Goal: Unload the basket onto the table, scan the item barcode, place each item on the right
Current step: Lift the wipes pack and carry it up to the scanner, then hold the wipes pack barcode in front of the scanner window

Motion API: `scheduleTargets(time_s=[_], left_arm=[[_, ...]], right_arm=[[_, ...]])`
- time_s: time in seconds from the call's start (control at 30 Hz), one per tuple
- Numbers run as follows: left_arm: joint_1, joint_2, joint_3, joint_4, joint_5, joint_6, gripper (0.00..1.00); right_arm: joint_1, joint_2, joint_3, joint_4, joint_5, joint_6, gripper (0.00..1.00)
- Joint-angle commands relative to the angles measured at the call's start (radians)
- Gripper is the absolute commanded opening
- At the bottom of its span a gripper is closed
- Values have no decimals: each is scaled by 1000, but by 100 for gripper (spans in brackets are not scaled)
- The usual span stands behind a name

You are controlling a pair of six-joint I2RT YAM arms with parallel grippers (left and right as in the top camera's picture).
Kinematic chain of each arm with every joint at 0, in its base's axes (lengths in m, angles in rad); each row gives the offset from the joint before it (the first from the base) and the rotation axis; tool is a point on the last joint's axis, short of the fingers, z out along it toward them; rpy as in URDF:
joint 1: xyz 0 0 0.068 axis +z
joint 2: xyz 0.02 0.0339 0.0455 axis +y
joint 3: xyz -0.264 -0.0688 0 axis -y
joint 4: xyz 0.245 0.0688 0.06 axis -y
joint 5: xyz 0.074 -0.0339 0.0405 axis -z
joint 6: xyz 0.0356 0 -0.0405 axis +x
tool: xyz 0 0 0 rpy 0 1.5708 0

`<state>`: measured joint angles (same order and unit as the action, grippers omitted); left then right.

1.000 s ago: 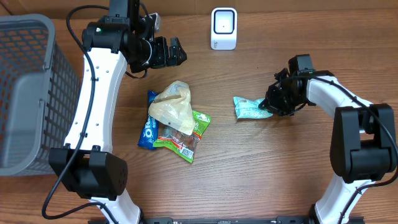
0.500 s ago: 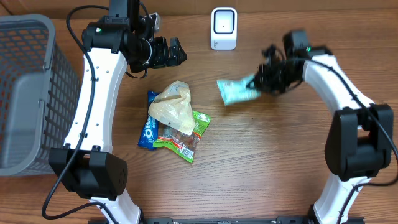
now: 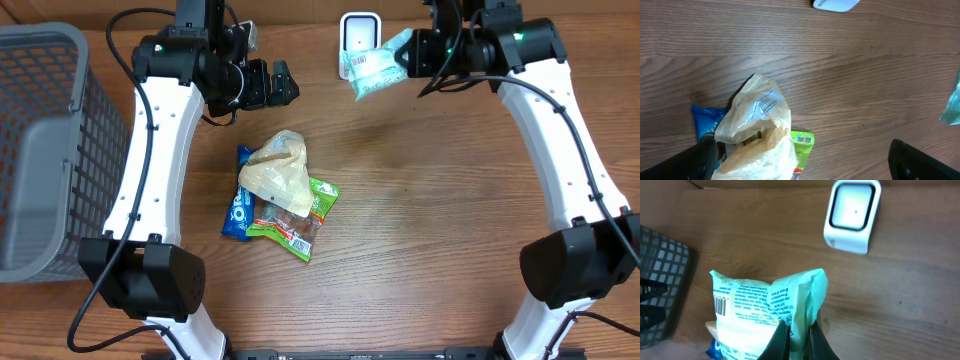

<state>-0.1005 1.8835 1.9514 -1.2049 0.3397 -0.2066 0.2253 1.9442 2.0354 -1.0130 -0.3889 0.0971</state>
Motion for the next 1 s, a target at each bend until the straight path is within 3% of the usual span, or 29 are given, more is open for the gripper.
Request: scheduleTargets(time_s=[0.0, 0.43, 0.5, 0.63, 0.97], left_arm=[[-5, 2, 19, 1, -8, 8, 100], [-5, 2, 19, 1, -8, 8, 100], [-5, 2, 19, 1, -8, 8, 100], [-5, 2, 19, 1, -8, 8, 100], [-5, 2, 19, 1, -8, 8, 100]], right_arm=[[5, -43, 72, 11, 52, -27, 4], [72, -98, 81, -8, 66, -105, 4], [96, -98, 80, 13, 168, -97, 4], [163, -76, 64, 96, 576, -102, 4], [241, 149, 52, 416, 1070, -386, 4]])
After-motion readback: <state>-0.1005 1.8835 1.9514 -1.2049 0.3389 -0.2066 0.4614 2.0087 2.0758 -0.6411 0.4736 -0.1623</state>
